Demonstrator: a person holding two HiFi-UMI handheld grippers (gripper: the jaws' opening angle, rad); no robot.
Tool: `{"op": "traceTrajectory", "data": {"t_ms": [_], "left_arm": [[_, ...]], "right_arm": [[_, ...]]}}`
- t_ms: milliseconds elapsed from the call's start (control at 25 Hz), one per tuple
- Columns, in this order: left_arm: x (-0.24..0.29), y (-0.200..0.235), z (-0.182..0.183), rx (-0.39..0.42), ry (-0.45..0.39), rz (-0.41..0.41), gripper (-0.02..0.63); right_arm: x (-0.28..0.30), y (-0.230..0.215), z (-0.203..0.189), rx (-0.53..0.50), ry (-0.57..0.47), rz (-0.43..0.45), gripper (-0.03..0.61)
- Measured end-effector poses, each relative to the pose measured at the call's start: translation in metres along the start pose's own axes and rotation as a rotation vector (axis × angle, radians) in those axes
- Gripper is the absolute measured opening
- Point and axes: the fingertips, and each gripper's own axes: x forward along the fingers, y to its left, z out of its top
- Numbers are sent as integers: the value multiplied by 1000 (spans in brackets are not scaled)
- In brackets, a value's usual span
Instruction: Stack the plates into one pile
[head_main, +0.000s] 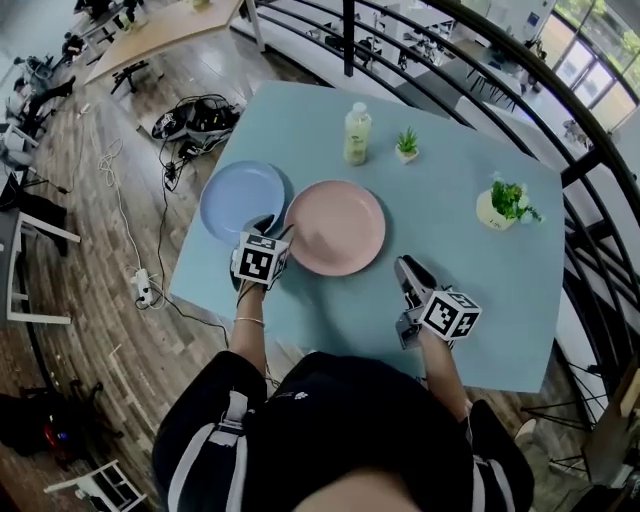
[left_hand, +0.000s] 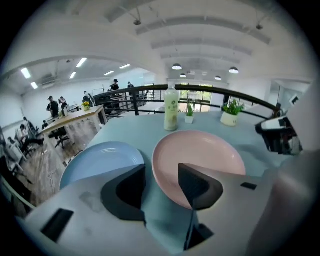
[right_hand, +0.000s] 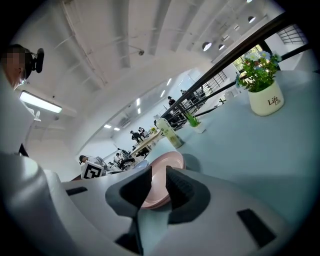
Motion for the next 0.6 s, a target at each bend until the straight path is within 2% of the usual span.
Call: {"op": "traceTrajectory", "data": {"t_ms": [80, 160, 280, 400, 600], "left_arm": [[-14, -1, 4, -76, -70, -8, 193], [-25, -8, 5, -115, -114, -27, 185], [-42, -24, 1, -104, -141, -46, 130], [-59, -25, -5, -101, -165, -26, 113], [-87, -26, -20, -150, -208, -6, 87]], "right_arm": [[-2, 3, -2, 7, 0, 21, 92], [-4, 8, -8, 13, 10, 54, 92], [-7, 14, -21, 24, 38, 82, 92], [-6, 25, -27, 29, 49, 118, 92], [-2, 39, -39, 37, 74, 176, 92]]}}
